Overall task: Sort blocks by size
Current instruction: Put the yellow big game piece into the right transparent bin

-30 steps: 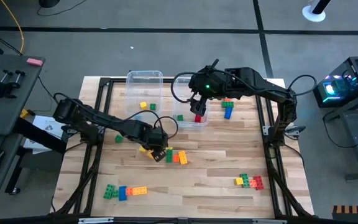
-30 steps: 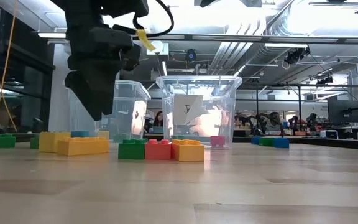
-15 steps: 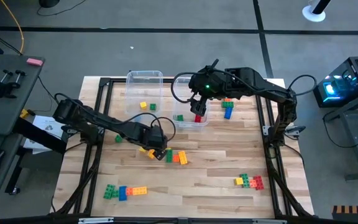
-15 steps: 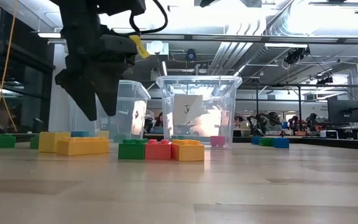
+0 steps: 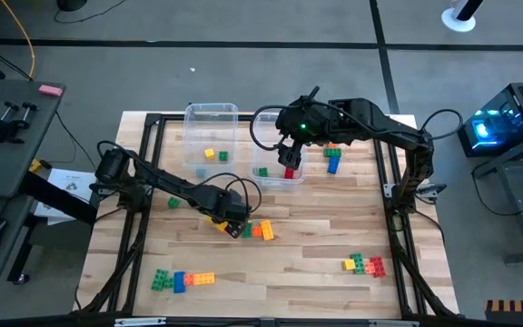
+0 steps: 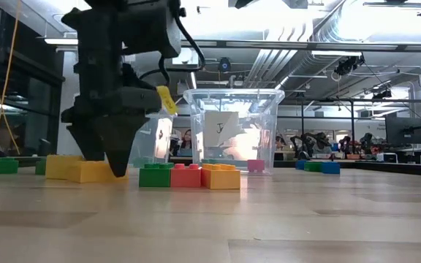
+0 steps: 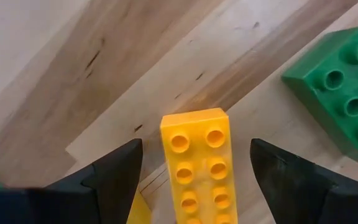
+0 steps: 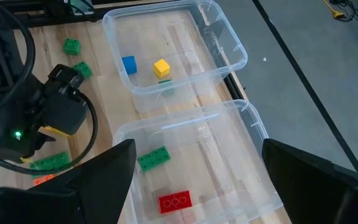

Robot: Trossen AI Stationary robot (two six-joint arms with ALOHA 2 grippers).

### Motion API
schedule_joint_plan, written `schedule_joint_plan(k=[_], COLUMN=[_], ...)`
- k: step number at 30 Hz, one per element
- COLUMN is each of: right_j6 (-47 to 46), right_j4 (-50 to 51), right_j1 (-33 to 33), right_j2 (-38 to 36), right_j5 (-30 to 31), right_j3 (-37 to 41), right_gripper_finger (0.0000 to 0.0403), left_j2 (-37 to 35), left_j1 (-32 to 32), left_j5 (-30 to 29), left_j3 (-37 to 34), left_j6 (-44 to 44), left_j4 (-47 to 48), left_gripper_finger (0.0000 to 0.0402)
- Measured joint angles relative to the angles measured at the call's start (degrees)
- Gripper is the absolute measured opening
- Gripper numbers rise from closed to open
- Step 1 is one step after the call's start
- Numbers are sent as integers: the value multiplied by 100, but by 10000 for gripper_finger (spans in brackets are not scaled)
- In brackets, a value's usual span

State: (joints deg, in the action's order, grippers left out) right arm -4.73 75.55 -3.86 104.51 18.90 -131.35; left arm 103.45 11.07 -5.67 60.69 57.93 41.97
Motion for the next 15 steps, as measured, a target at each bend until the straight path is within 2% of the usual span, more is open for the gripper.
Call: schedule_joint_plan(k=[4,6,10,15], right_j6=[-20,-35,-39,-81], right_j4=[0,0,2,4], right_j1=[-2,-2,-1,-2], right_j2=[0,0,0,0], right_j5=[-1,-1,-1,-1], right_j3=[0,0,0,0], right_gripper_finger=[346,346,346,346], left_j2=[88,117,80,-438], left_j1=[17,15,15,-130], left_j5=[67,88,137,166], left_j3=[0,1,12,-2], left_j6=[-367,-407,-645,-1004], left_j4=[-208,-240,-289,-282], left_gripper_finger=[252,211,99,93])
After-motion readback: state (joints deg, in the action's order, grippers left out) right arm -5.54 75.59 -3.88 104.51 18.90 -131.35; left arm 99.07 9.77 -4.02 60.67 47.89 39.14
